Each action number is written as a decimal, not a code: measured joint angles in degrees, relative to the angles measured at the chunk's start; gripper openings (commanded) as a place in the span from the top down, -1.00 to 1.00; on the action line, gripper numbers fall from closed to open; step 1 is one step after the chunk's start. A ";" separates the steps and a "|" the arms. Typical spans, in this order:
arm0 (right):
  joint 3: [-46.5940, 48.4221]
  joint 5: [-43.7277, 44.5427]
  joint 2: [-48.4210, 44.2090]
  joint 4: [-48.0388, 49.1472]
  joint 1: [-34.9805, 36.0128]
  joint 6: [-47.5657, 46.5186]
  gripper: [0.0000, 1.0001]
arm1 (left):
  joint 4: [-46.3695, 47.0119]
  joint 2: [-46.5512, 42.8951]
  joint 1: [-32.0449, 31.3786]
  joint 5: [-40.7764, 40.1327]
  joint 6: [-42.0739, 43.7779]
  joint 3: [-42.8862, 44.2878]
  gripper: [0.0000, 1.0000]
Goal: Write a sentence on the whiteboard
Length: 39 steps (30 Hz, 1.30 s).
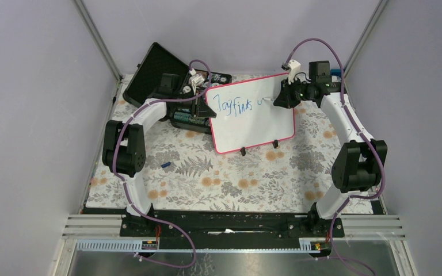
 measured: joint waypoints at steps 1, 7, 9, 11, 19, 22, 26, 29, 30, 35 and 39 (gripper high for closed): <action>-0.02 -0.02 0.00 0.00 0.00 -0.02 1.00 | 0.00 0.00 0.00 0.02 0.00 0.00 1.00; -1.40 -0.33 0.00 -0.07 -0.02 -0.09 1.00 | 0.00 0.00 0.00 -0.02 -0.04 0.00 1.00; -2.16 -0.63 0.00 -0.11 -0.04 -0.11 1.00 | 0.00 0.00 0.00 -0.02 -0.04 0.02 1.00; -2.71 -1.03 0.00 -0.13 -0.04 -0.17 1.00 | 0.00 0.00 0.00 -0.02 -0.07 0.02 1.00; -4.48 -1.73 -0.20 -0.55 -0.04 -0.90 1.00 | 0.00 0.00 0.00 -0.02 -0.07 0.02 1.00; -5.18 -2.10 -0.22 -0.70 -0.04 -1.11 1.00 | 0.00 0.00 0.00 -0.02 -0.07 0.02 1.00; -5.73 -2.56 -0.22 -0.98 0.24 -1.55 1.00 | 0.00 0.00 0.00 -0.02 -0.04 0.02 1.00; -5.73 -2.60 -0.22 -0.96 0.74 -1.57 1.00 | 0.00 0.00 0.00 -0.02 -0.04 0.02 1.00; -5.73 -2.60 -0.22 -0.96 0.98 -1.57 1.00 | 0.00 0.00 0.00 0.00 -0.04 0.02 1.00; -5.57 -2.56 -0.20 -0.96 2.78 -1.55 1.00 | 0.00 0.00 0.00 0.00 -0.02 0.02 1.00; -4.50 -2.60 -0.15 -0.96 3.45 -1.55 1.00 | 0.00 0.00 0.00 0.00 0.00 0.02 1.00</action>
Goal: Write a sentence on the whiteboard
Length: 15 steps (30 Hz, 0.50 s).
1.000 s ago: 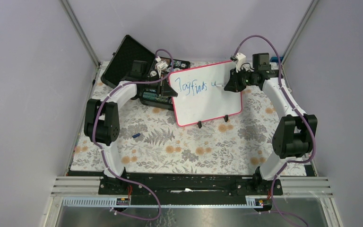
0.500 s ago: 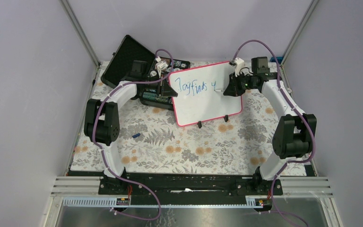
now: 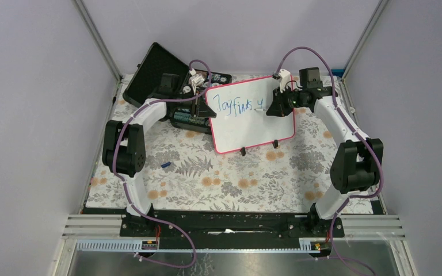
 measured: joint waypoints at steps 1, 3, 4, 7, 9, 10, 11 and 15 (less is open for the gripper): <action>0.22 -0.04 0.00 0.02 0.04 0.00 1.00 | -0.02 0.00 0.00 0.00 0.00 0.00 1.00; 0.39 -0.11 -0.04 0.04 0.07 0.00 1.00 | -0.02 0.00 0.00 0.00 0.00 0.00 1.00; 0.39 -0.20 -0.13 -0.02 0.04 0.00 1.00 | -0.02 0.00 0.00 0.00 0.00 0.00 1.00; 0.37 -0.59 -0.74 -0.04 -0.39 0.00 1.00 | -0.02 0.00 0.00 0.00 0.00 0.00 1.00; 0.28 -1.25 -1.68 -0.04 -1.09 0.00 1.00 | 0.00 0.00 0.00 0.00 0.00 0.00 1.00; 0.26 -1.62 -2.12 -0.04 -1.62 -0.02 1.00 | -0.02 0.00 0.00 0.00 0.00 0.00 1.00; 0.26 -1.92 -2.67 -0.04 -2.36 -0.02 1.00 | 0.00 0.00 0.00 0.00 0.00 0.00 1.00; 0.26 -2.03 -4.42 -0.02 -5.75 -0.22 1.00 | -0.02 0.00 0.00 0.00 0.00 0.00 1.00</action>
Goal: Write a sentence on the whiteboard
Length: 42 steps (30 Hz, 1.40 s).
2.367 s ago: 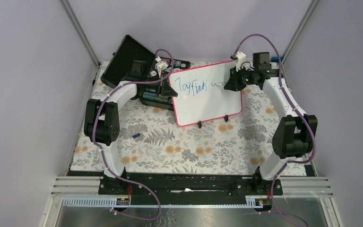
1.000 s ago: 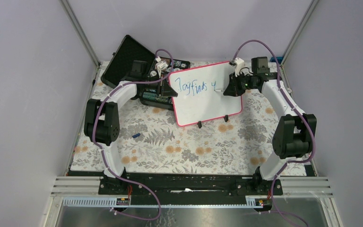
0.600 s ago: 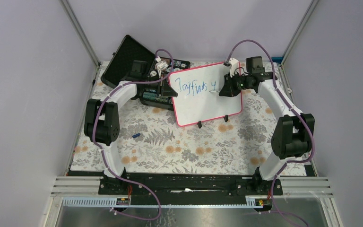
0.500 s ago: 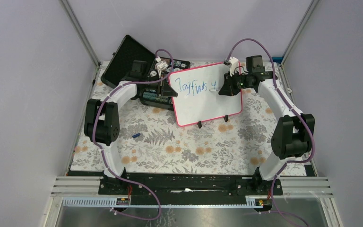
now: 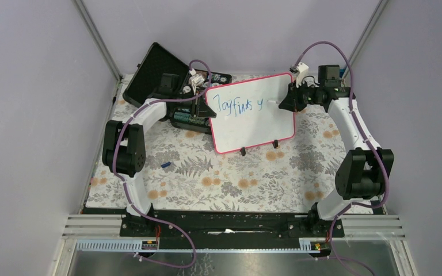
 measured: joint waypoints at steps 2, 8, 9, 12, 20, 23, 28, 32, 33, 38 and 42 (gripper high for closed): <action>0.00 0.13 -0.04 0.00 -1.16 -0.22 1.00 | 0.00 0.00 0.00 0.00 0.00 0.00 1.00; -0.17 0.07 0.07 -0.04 -1.64 -0.44 1.00 | 0.00 0.00 0.00 0.00 0.00 0.00 1.00; -0.17 0.00 0.13 -0.02 -1.60 -0.42 1.00 | 0.02 0.00 0.00 0.00 0.00 0.00 1.00; -0.17 -0.13 0.74 0.02 -1.60 -0.39 1.00 | 0.00 0.00 0.00 0.00 0.00 0.00 1.00; -0.17 -0.28 2.75 0.07 -1.53 -0.13 1.00 | 0.02 0.00 0.00 0.00 0.00 0.00 1.00; -0.17 -0.35 2.78 0.13 -1.42 0.04 1.00 | 0.02 0.00 0.00 0.00 0.00 0.00 1.00; -0.15 -0.44 2.86 0.28 -1.07 0.33 1.00 | 0.00 0.00 0.00 0.00 0.00 0.00 1.00; -0.15 -0.44 3.04 0.52 -0.76 0.50 1.00 | 0.02 0.00 0.00 0.00 0.00 0.00 1.00; -0.15 -0.44 3.04 0.52 -0.68 0.57 1.00 | 0.02 0.00 0.00 0.00 0.00 0.00 1.00; 0.15 -0.42 3.26 0.55 -0.37 0.85 1.00 | 0.02 0.00 0.00 0.00 0.00 0.00 1.00; 0.52 -0.39 3.76 0.74 -0.26 0.94 1.00 | 0.00 0.00 0.00 0.00 0.00 0.00 1.00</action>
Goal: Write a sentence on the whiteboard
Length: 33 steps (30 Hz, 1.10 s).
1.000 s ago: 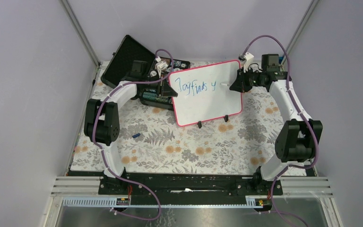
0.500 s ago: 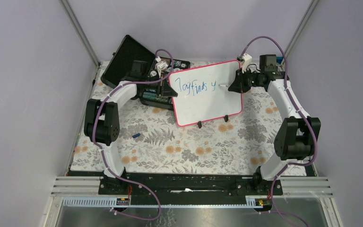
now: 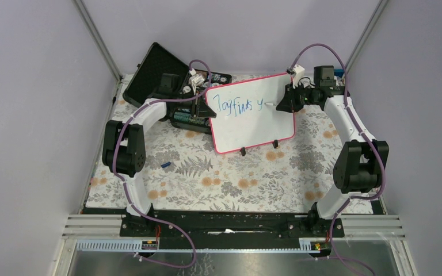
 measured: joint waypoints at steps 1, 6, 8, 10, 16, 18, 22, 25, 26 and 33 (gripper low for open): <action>0.00 0.02 0.13 0.04 0.02 0.07 1.00 | 0.00 0.00 0.00 0.00 0.00 0.00 1.00; 0.07 0.46 0.42 0.31 0.35 0.37 1.00 | 0.00 0.00 0.00 0.00 0.00 0.00 1.00; 0.20 0.55 0.61 0.37 0.66 0.39 1.00 | 0.00 0.00 0.00 0.00 0.00 0.00 1.00; 0.28 0.59 0.83 0.48 1.03 0.39 1.00 | 0.00 0.00 0.00 0.00 0.00 0.00 1.00; 0.28 0.61 0.94 0.46 1.73 0.37 1.00 | 0.00 0.00 0.00 0.00 0.00 0.00 1.00; 0.28 0.74 0.94 0.44 1.73 0.33 1.00 | 0.00 0.00 0.00 0.00 0.00 0.00 1.00; 0.24 1.05 0.94 0.39 1.73 -0.07 1.00 | 0.00 0.00 0.00 0.00 0.00 0.00 1.00; 0.00 1.07 0.92 0.42 1.73 -0.39 1.00 | 0.00 0.00 0.00 0.00 -0.02 0.00 1.00; -0.15 1.07 0.92 0.37 1.73 -0.52 1.00 | 0.02 0.00 0.00 0.00 -0.02 0.00 1.00; -1.20 1.05 0.90 -0.02 1.44 -0.94 1.00 | 0.02 0.00 0.00 -0.02 -0.02 0.00 1.00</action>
